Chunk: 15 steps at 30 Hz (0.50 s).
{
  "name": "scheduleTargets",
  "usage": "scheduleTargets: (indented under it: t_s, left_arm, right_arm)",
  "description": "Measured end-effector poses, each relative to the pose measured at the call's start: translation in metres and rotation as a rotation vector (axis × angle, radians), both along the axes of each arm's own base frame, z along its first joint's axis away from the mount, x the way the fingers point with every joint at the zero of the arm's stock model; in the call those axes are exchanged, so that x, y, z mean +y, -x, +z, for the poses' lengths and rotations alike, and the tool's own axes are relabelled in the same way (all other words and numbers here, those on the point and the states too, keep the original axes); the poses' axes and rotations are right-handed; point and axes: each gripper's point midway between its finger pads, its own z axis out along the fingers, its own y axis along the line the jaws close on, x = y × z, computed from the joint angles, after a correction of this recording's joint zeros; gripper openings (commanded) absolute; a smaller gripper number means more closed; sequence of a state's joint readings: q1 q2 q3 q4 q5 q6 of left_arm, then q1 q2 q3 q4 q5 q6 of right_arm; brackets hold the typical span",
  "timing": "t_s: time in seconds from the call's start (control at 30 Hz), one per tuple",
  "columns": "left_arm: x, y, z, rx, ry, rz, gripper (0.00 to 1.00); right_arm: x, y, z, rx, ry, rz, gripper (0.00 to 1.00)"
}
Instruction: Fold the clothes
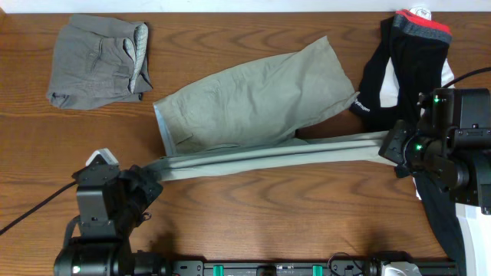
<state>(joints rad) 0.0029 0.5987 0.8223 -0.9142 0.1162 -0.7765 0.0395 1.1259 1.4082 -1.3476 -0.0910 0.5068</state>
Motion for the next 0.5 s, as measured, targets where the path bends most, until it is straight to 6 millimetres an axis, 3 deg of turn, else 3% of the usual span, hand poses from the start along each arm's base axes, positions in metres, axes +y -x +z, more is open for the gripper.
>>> scheduleTargets:
  t_s: [0.23, 0.37, 0.5]
  left_arm:
    - [0.003, 0.007, 0.019, -0.015, -0.012, 0.013, 0.06]
    - [0.008, 0.003, 0.019, -0.014, -0.031, 0.032, 0.06]
    - [0.012, -0.021, 0.026, -0.059, -0.050, 0.051, 0.06]
  right_arm:
    - [0.000, -0.002, 0.000, -0.004, 0.006, 0.014, 0.01]
    - [0.005, -0.033, 0.002, -0.067, -0.004, 0.043, 0.01]
    - [0.010, -0.073, -0.012, -0.080, -0.014, 0.064, 0.01]
